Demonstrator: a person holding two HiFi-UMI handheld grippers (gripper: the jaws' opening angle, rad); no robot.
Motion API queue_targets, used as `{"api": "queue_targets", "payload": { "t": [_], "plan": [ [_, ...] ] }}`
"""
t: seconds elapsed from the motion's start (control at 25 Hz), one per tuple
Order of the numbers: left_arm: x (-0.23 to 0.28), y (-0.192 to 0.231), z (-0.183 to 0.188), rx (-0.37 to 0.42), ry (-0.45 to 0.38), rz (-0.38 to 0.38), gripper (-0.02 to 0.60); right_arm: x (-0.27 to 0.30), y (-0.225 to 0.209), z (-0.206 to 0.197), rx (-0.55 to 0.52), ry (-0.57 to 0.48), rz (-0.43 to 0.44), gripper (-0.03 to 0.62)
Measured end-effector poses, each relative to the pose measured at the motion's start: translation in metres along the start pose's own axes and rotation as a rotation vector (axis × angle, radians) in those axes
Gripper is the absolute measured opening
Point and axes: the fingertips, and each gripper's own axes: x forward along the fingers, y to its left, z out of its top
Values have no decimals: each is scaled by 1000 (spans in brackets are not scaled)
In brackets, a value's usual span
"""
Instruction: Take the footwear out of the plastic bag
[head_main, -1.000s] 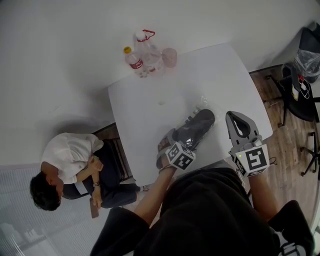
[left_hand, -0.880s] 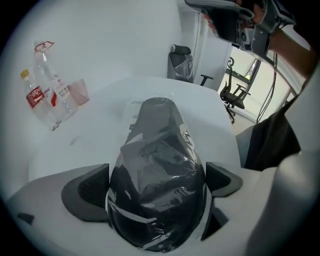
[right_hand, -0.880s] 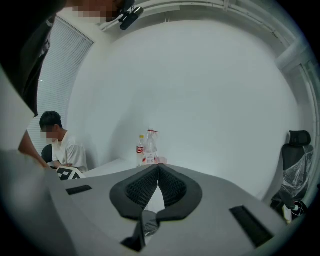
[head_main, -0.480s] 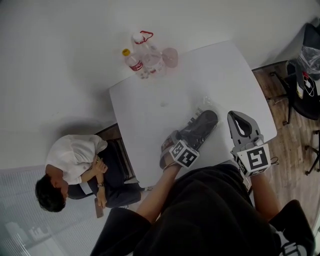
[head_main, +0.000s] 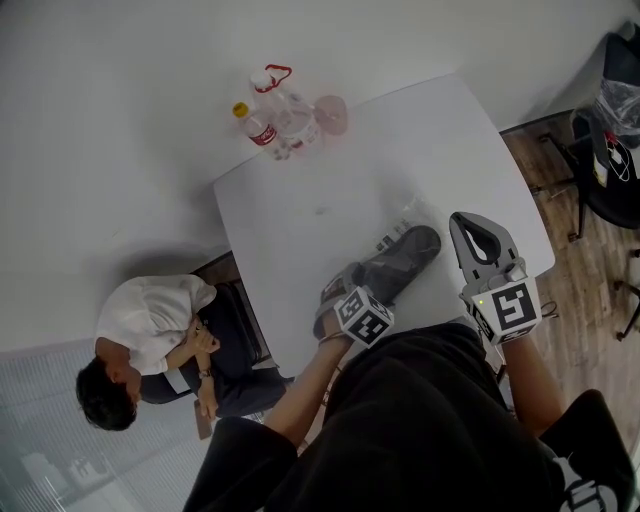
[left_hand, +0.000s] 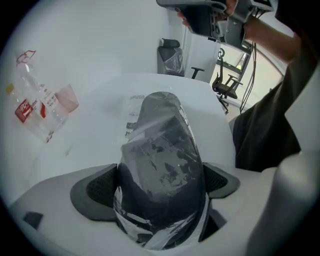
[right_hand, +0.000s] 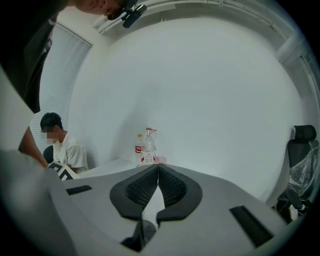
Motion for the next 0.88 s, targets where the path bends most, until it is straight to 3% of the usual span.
{"api": "queue_targets", "payload": {
  "t": [0.16, 0.24, 0.52, 0.76, 0.88],
  "plan": [
    [-15, 5, 2, 49, -83, 7, 522, -7, -9, 2, -11, -7, -20, 18],
    [-23, 9, 2, 72, -122, 24, 411, -11, -18, 4, -16, -11, -33, 18],
    [-31, 16, -11, 117, -103, 39, 403, -24, -33, 4, -49, -4, -42, 20],
    [-55, 23, -7, 42, -147, -19, 383, -22, -26, 6, -73, 5, -20, 20],
    [-72, 30, -1, 56, -186, 4, 382, -23, -24, 7, -68, -4, -7, 19]
  ]
}}
